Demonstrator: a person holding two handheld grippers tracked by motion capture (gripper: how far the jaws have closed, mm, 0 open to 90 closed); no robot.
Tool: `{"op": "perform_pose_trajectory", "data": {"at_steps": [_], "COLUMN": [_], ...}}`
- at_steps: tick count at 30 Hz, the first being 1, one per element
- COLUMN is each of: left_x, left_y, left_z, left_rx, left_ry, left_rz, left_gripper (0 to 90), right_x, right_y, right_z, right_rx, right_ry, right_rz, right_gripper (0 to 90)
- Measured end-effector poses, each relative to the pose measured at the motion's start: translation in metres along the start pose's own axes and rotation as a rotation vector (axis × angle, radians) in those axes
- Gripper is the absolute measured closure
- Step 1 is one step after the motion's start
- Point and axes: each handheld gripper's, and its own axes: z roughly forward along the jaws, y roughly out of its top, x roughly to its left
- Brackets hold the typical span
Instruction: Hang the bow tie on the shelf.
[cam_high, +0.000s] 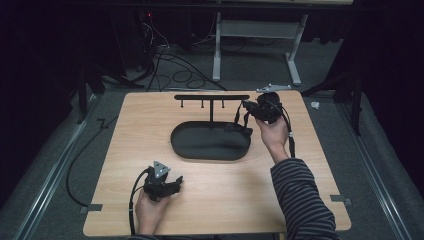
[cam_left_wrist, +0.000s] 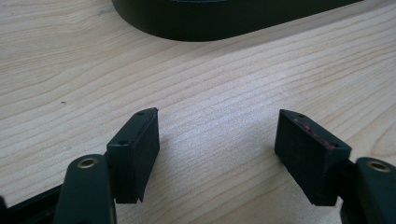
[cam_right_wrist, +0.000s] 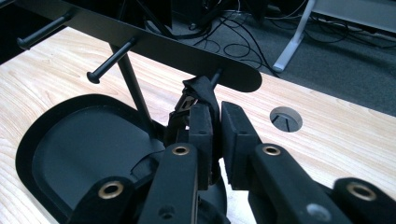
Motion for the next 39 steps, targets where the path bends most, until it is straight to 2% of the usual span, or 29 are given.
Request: {"op": "perform_pose_trajectory", "data": {"at_steps": [23, 39], "left_x": [0.000, 0.000], "left_y": [0.000, 0.000], "left_z": [0.000, 0.000], "left_rx": [0.000, 0.001], "left_ry": [0.001, 0.001], "left_rz": [0.000, 0.001], "left_gripper": [31.2, 31.2], "right_x": [-0.009, -0.009], "right_y": [-0.002, -0.002], "right_z": [-0.004, -0.021], "right_rx": [0.005, -0.044], "right_ry": [-0.009, -0.012], "right_rz": [0.030, 0.033], "right_gripper": [67.3, 55.6]}}
